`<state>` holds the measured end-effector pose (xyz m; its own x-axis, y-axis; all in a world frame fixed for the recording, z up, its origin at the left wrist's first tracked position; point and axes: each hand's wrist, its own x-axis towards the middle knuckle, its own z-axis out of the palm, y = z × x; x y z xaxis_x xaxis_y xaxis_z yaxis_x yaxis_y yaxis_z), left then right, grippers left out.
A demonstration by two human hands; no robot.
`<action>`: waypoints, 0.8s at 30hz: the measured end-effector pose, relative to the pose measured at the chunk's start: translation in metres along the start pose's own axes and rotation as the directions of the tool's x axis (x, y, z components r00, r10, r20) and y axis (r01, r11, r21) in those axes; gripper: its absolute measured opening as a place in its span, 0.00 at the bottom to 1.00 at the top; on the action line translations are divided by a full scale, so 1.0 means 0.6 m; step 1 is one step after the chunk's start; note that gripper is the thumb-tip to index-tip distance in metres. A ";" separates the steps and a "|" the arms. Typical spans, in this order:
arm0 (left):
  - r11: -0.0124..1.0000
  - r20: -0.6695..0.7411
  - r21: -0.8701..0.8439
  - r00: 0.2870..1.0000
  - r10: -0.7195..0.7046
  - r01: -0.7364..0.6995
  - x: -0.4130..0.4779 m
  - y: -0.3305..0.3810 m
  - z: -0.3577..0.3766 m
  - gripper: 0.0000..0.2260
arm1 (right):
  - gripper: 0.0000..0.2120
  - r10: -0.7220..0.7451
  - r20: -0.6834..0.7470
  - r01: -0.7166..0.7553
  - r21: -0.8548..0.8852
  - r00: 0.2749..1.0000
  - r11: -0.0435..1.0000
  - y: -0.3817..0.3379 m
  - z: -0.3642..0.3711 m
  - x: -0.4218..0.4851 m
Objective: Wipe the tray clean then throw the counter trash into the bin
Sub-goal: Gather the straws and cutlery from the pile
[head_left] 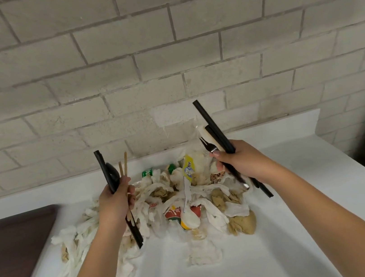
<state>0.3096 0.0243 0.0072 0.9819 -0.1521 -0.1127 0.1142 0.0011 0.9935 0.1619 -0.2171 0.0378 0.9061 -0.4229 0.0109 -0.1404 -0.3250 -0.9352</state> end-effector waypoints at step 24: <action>-0.016 0.696 0.718 0.718 0.026 -0.696 -0.009 -0.127 -0.080 0.18 | 0.13 0.011 -0.191 -0.110 -0.514 0.982 0.851 0.047 0.199 0.129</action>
<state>0.3030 0.0724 -0.0690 0.6027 -0.7969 -0.0425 -0.7933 -0.6040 0.0762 0.2757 -0.1582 -0.0300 0.8116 -0.5802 0.0678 -0.4237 -0.6647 -0.6154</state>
